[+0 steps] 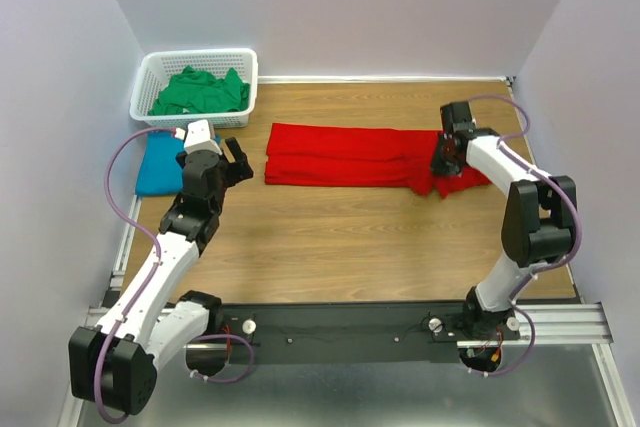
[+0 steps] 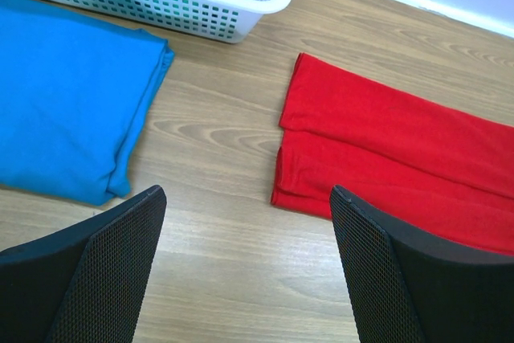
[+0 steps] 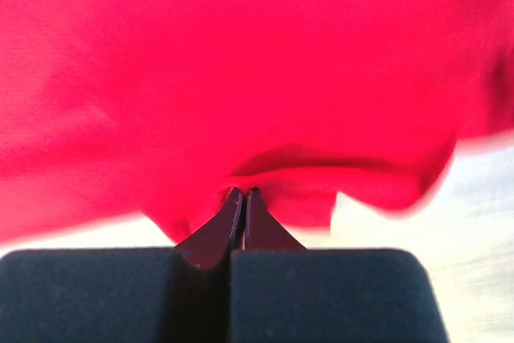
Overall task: Fold and stack the t-shirts
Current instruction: Fold the tshirt
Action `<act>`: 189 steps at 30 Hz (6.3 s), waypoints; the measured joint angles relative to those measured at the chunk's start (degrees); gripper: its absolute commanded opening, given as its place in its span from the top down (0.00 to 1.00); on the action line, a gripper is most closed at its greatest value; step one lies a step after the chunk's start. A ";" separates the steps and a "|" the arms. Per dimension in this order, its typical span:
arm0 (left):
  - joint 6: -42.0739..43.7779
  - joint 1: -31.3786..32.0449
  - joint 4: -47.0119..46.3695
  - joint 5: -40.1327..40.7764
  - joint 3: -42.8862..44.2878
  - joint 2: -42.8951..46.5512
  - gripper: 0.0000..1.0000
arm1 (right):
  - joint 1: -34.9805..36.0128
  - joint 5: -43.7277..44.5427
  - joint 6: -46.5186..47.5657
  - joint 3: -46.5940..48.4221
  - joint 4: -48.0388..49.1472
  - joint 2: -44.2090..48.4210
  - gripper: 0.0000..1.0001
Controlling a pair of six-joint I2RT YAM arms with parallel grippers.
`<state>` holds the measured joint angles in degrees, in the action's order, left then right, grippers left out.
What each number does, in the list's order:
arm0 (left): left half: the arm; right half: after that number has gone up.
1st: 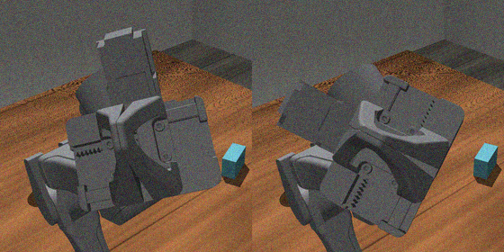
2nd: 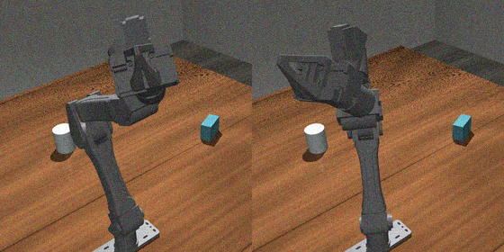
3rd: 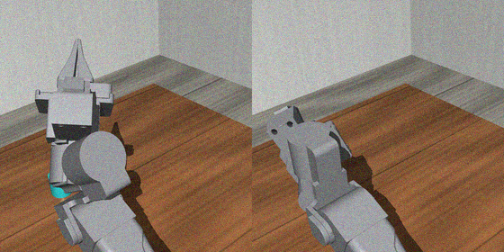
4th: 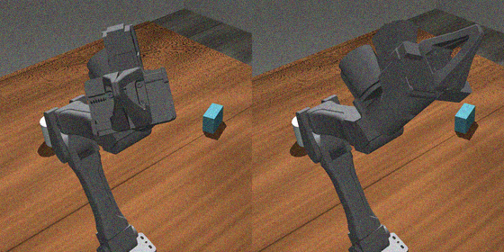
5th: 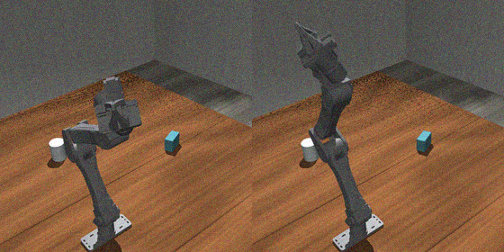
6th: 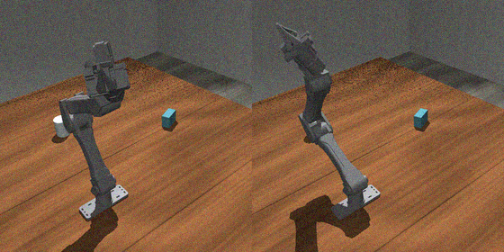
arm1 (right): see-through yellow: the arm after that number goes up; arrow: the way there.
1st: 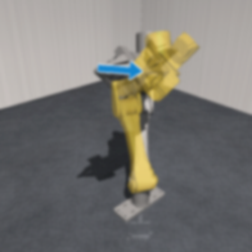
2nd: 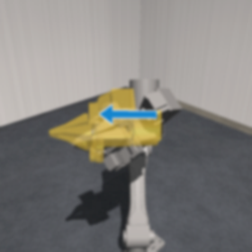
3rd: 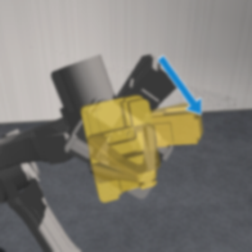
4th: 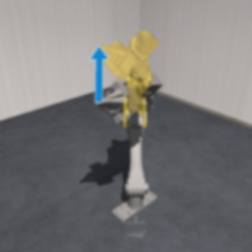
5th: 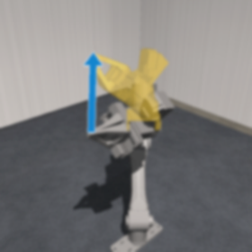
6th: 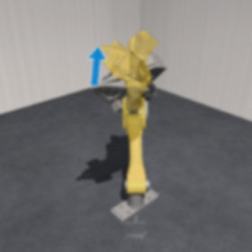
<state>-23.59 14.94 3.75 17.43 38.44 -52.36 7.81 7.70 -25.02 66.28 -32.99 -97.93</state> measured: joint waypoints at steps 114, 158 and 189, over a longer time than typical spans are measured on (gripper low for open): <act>2.14 0.02 4.52 -2.84 4.33 -12.87 0.12 | 30.27 -28.09 -42.69 17.33 55.93 -32.87 0.12; 2.82 3.50 12.31 -22.05 32.98 -55.21 0.14 | -34.07 -30.27 -27.30 -29.90 43.58 12.87 0.35; 4.07 3.56 10.05 -20.44 29.99 -55.32 0.14 | -39.78 -29.00 -24.04 -27.98 43.80 5.49 0.45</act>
<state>-19.53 18.50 13.80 -3.01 68.42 -107.68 -31.97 -21.30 -49.06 38.30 10.81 -92.44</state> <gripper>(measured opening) 0.863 0.568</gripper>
